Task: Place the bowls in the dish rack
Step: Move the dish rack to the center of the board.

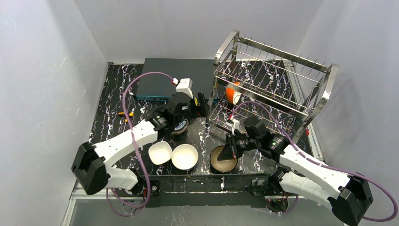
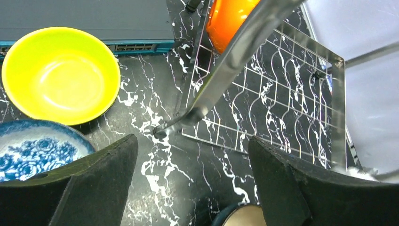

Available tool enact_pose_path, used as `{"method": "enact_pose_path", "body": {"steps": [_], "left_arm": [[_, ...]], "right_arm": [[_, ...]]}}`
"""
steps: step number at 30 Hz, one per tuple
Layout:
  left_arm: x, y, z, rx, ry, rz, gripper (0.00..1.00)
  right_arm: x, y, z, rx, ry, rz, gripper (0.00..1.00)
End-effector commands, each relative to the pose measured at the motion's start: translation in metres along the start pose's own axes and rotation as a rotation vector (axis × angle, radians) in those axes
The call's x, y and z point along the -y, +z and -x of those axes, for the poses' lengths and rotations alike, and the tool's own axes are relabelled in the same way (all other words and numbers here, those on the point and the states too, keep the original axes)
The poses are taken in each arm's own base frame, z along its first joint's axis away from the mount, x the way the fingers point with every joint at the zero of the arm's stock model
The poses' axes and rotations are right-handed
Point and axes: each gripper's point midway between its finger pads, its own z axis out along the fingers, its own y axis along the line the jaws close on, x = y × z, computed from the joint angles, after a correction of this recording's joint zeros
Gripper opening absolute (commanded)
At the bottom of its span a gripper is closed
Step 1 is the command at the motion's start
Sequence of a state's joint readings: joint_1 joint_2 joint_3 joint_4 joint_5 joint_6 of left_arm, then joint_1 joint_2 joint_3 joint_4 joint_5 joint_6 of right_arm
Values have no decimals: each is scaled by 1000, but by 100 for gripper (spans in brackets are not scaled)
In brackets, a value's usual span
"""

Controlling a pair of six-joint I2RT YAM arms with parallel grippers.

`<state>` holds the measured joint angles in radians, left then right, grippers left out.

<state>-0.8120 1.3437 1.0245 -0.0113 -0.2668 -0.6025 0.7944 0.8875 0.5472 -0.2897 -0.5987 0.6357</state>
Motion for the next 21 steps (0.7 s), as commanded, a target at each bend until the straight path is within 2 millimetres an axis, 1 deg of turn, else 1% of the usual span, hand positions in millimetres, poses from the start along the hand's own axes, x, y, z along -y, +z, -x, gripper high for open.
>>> {"method": "enact_pose_path", "body": {"steps": [1,4,6,10,11,15,17,21], "left_arm": [[-8,-28,-16,-35,51,-49,85],[-10,-38,-35,-77,65,-94,84],[-6,-40,-49,-115,66,-139,83],[17,-41,-77,-181,73,-259,79],[25,-42,-86,-211,77,-294,77],[55,-35,-109,-281,64,-374,69],[68,-28,-118,-294,42,-402,62],[83,-10,-137,-312,-26,-408,50]], "right_arm": [[-38,-17,38,135,-153,55,8],[-48,-20,43,151,-190,93,9],[-60,-21,42,142,-211,157,9],[-79,-26,41,138,-264,255,9],[-87,-29,40,133,-275,293,9],[-110,-36,41,152,-309,417,10],[-114,-38,40,157,-314,434,10],[-116,-41,41,170,-322,431,9]]}}
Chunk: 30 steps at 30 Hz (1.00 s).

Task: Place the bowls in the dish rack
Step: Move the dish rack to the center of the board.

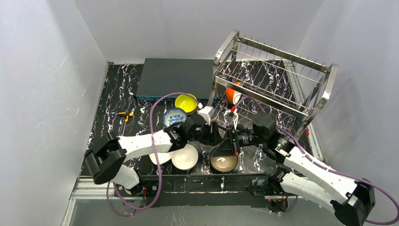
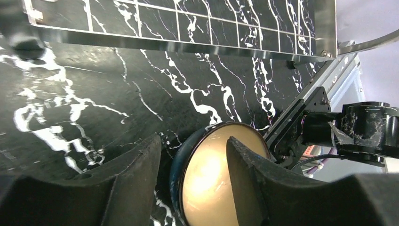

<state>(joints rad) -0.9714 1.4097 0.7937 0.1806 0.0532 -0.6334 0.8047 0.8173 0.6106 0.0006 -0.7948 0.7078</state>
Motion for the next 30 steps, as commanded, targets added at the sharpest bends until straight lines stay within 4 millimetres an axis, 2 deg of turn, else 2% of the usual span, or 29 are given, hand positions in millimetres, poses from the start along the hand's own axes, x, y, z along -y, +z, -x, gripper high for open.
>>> {"method": "enact_pose_path", "body": {"steps": [1,6,8,18,23,30], "left_arm": [[35,20,10,42,-69,-109,48],[59,48,-11,-9,-41,-140,42],[64,58,-13,-12,-32,-142,42],[60,105,10,70,11,-68,38],[45,120,29,105,-20,-27,37],[0,124,51,120,-56,61,34]], "right_arm": [[-25,-3,16,54,-103,85,9],[-28,-4,20,73,-112,81,8],[-29,-4,21,76,-115,83,8],[-26,-4,22,82,-112,67,8],[-18,-3,19,79,-100,39,7],[-6,-2,9,58,-72,3,6]]}}
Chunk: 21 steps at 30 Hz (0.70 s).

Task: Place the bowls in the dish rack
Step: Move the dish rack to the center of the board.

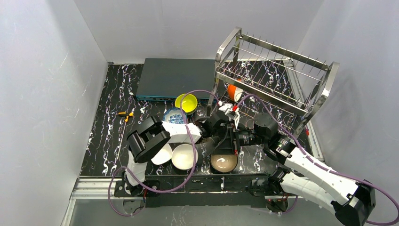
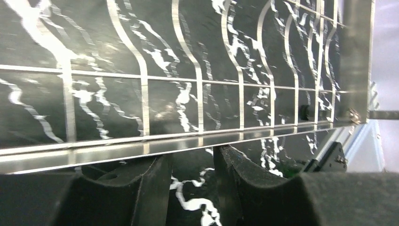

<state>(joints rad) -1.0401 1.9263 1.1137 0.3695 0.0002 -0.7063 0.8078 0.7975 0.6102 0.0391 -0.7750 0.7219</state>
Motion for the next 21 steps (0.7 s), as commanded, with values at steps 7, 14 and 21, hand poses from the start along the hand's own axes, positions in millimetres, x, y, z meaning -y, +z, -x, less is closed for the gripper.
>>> {"method": "enact_pose_path", "body": {"steps": [7,14,21], "left_arm": [[-45,-12,75,134,-19,77,34],[-56,-40,66,108,35,114,50],[-79,-94,42,108,18,197,68]], "right_arm": [[26,0,-16,-21,22,-84,5],[83,-12,-45,-97,130,-370,6],[123,-33,-68,-147,214,-620,29]]}}
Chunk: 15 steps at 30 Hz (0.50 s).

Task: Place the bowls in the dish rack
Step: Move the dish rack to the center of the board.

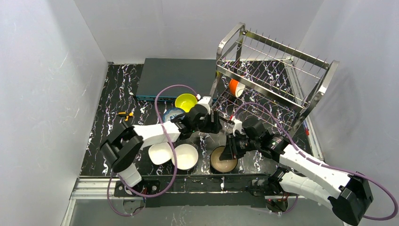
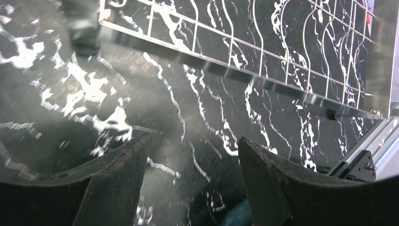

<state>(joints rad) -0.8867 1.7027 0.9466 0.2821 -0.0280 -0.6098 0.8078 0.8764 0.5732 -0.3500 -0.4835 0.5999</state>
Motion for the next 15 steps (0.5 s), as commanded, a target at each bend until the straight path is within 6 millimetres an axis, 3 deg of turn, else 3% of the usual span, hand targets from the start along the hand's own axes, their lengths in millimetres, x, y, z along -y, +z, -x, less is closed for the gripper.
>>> {"method": "enact_pose_path", "body": {"steps": [1,8,15], "left_arm": [[-17,-40,3,34,6,66,70],[-44,-88,-13,-3,-26,188,76],[-43,-128,-13,40,-71,158,81]], "right_arm": [[32,-5,-4,-2,26,-188,34],[62,-26,5,52,40,-421,55],[78,-31,0,56,61,-501,59]]}}
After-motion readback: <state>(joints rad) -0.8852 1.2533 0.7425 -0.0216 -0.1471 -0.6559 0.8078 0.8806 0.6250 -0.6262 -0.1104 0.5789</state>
